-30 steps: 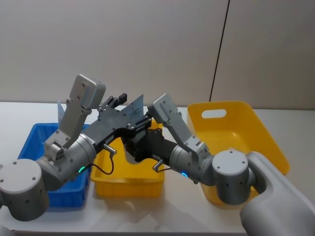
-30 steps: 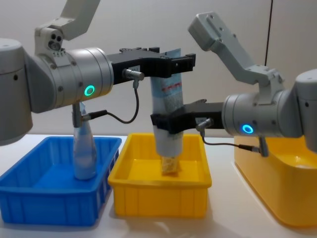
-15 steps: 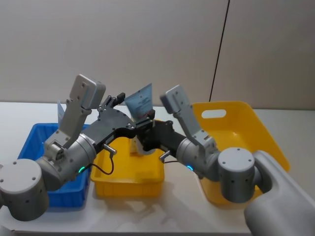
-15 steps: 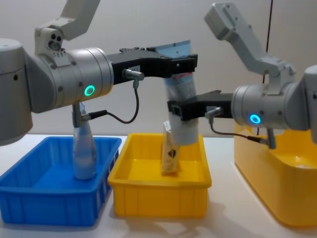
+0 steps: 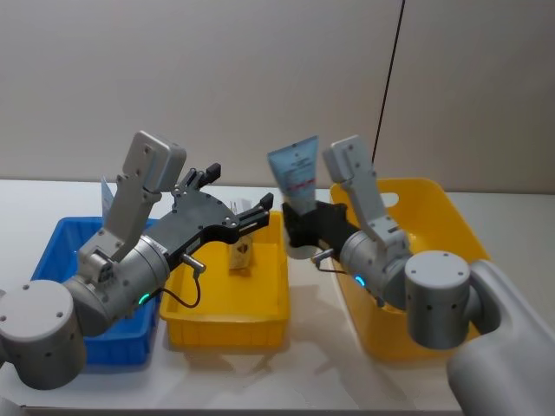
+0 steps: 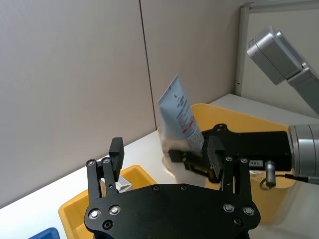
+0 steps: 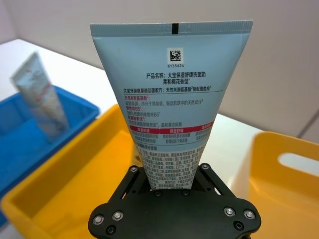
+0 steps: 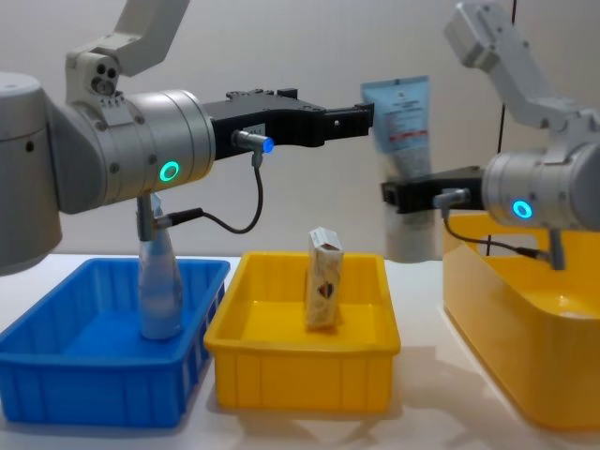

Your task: Bimanual collaborative sorting of washing and personal care products

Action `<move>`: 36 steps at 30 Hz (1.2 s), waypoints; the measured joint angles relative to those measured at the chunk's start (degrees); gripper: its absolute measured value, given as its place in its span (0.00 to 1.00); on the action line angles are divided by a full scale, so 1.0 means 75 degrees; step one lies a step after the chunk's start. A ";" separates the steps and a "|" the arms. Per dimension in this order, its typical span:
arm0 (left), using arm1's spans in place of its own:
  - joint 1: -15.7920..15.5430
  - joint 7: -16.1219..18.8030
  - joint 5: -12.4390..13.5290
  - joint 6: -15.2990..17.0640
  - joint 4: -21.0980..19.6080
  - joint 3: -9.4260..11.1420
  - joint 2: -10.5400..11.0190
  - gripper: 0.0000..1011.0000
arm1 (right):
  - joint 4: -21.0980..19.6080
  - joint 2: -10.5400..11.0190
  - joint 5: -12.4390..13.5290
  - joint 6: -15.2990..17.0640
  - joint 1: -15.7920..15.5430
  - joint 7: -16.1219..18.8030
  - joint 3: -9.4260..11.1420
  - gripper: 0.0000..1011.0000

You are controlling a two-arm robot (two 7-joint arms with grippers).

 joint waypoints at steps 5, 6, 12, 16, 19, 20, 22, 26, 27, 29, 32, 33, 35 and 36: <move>0.0000 0.0000 0.0000 0.0000 0.0000 0.0000 0.0000 0.99 | -0.0095 -0.0001 -0.0052 0.0351 -0.0014 -0.0403 0.0246 0.18; 0.0000 0.0000 0.0000 0.0000 0.0000 0.0000 0.0000 0.99 | -0.0107 0.0000 -0.0061 0.0403 -0.0014 -0.0455 0.0277 0.18; 0.0000 0.0000 0.0000 0.0000 0.0000 0.0000 0.0000 0.99 | -0.0193 0.0013 -0.0154 0.0887 0.0000 -0.0931 0.0543 0.18; 0.0000 0.0000 0.0000 0.0001 0.0000 0.0000 0.0000 0.99 | -0.0227 0.0037 -0.0228 0.1221 0.0049 -0.1193 0.0701 0.18; 0.0000 0.0000 0.0000 0.0001 0.0000 0.0000 0.0000 0.99 | -0.0231 0.0073 -0.0300 0.1513 0.0118 -0.1425 0.0824 0.18; 0.0000 0.0000 0.0000 0.0001 0.0000 0.0000 0.0000 0.99 | -0.0217 0.0094 -0.0337 0.1652 0.0164 -0.1517 0.0877 0.18; 0.0000 0.0000 0.0000 0.0000 0.0000 -0.0001 0.0000 0.99 | -0.0198 0.0108 -0.0354 0.1723 0.0194 -0.1559 0.0908 0.17; 0.0000 0.0000 0.0000 0.0001 0.0000 0.0000 0.0000 0.99 | -0.0031 0.0186 -0.0464 0.2188 0.0375 -0.1764 0.1016 0.17; 0.0000 0.0000 0.0000 0.0000 0.0000 0.0000 0.0000 0.99 | 0.0051 0.0214 -0.0496 0.2311 0.0440 -0.1803 0.1039 0.17; 0.0000 0.0000 0.0000 0.0000 0.0000 0.0000 0.0000 0.99 | 0.0143 0.0245 -0.0533 0.2461 0.0518 -0.1830 0.1056 0.18; 0.0000 0.0000 0.0000 0.0000 0.0000 -0.0001 0.0000 0.99 | 0.0362 0.0314 -0.0613 0.2699 0.0685 -0.1858 0.1077 0.24; 0.0000 0.0000 0.0000 0.0001 0.0000 -0.0001 0.0000 0.99 | 0.0395 0.0326 -0.0625 0.2738 0.0709 -0.1858 0.1077 0.24; 0.0000 0.0000 0.0000 0.0000 0.0000 0.0000 0.0000 0.99 | 0.0456 0.0347 -0.0650 0.2813 0.0758 -0.1857 0.1078 0.30; 0.0000 0.0000 0.0000 0.0000 0.0000 0.0000 0.0000 0.99 | 0.0484 0.0362 -0.0662 0.2842 0.0790 -0.1855 0.1077 0.34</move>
